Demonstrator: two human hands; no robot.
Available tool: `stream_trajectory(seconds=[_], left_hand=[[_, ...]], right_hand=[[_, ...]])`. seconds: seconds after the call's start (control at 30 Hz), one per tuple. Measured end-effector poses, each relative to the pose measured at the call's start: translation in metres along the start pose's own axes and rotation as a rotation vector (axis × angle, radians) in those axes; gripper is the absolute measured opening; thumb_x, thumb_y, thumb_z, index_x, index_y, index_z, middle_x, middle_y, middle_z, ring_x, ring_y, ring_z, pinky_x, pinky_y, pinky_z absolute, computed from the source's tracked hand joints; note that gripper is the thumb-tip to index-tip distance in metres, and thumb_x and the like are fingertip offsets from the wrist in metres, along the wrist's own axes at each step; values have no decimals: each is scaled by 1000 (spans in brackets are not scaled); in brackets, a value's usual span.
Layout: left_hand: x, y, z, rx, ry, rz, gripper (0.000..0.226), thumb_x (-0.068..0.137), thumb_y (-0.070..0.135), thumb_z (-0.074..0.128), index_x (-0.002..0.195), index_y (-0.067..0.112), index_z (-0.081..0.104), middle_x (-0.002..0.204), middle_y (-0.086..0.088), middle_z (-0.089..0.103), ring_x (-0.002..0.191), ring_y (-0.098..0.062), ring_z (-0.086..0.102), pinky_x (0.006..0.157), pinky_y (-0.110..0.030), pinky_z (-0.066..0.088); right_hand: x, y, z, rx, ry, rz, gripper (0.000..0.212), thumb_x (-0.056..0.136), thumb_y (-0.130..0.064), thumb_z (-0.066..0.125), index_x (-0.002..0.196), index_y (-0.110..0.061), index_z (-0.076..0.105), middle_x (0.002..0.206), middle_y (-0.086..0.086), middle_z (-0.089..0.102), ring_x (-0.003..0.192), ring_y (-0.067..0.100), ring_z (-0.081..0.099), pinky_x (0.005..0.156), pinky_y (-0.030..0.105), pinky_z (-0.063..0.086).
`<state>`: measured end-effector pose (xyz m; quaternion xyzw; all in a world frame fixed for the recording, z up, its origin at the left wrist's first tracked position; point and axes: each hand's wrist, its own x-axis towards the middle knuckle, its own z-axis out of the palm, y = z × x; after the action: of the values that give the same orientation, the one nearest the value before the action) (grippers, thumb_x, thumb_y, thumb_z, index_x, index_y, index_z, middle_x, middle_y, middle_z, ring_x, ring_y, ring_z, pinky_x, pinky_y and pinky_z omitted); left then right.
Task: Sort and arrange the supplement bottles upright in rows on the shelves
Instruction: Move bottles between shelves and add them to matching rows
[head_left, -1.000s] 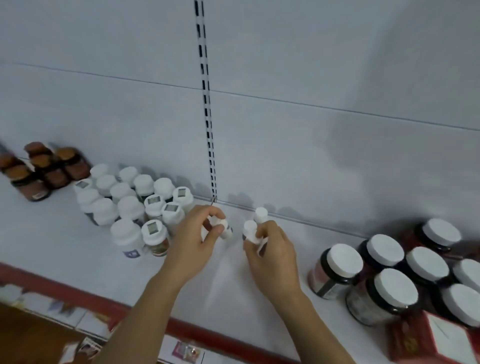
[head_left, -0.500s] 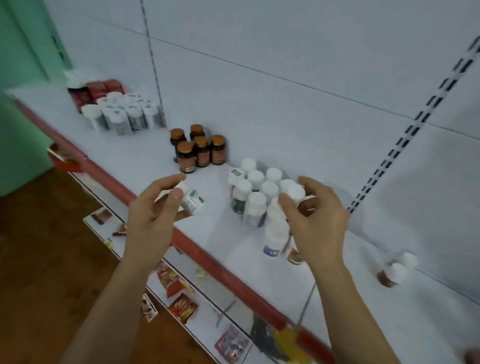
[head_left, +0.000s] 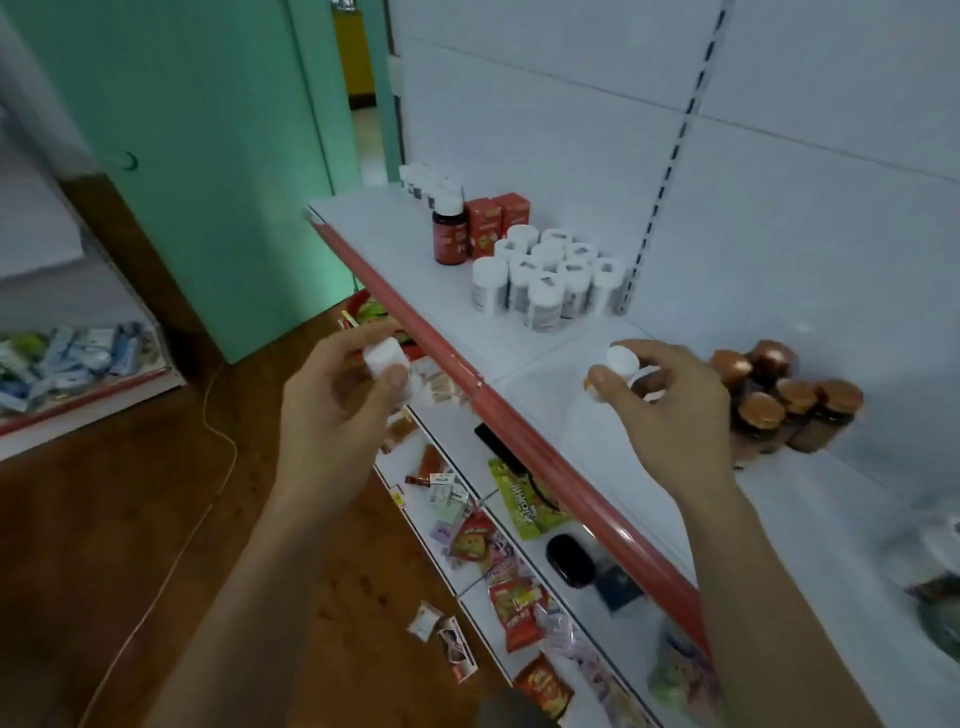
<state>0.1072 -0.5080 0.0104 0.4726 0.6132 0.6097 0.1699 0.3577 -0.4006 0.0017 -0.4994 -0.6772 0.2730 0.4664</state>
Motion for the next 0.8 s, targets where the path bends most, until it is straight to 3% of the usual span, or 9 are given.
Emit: stream_trajectory(seconds=[0.17,0.3,0.4,0.57,0.73,0.8], left_hand=[[74,-78,-51,45,108,-85,31,95,19,67,125,27,64,115,11,69,103,-4,68,80,-24,58],[166,-130,-76,149,116,-75,31,95,20,66,126,24,64,118,5,68,105,-8,66,78,-14,55],[237,-156,-93,197,110,-77,30,95,23,66,125,25,63,119,4,67,108,-10,65,85,-26,56],[340,-189,-111,154,154,-95,31,95,28,65,125,23,63,118,7,66,108,-8,65,87,-32,56],[456,-233,-85,148,44,-39,28,96,22,65,123,21,64,112,16,64,101,10,60,80,-23,54],[502,-254,-62,108,-30,-42,28,97,19,64,124,21,65,115,9,65,103,0,62,80,-26,55]], right_hand=[[73,-14,114,0,-89,-22,19,84,-30,80,100,-33,69,100,-13,65,80,6,61,74,15,45],[137,-21,208,-37,-150,-64,21,84,-27,79,103,-25,71,98,-10,64,80,4,60,73,18,47],[189,-32,270,-55,-184,-52,18,85,-26,78,101,-24,71,96,-11,65,80,1,60,70,15,43],[275,-55,349,-56,-236,-53,15,88,-20,75,97,-25,65,97,-1,67,81,11,62,77,31,50],[336,-49,407,-5,-176,31,35,93,-20,71,125,-24,58,102,-12,62,76,2,62,67,11,44],[352,-40,428,-10,-121,65,36,95,-20,68,127,-26,54,106,-8,63,79,3,61,66,9,43]])
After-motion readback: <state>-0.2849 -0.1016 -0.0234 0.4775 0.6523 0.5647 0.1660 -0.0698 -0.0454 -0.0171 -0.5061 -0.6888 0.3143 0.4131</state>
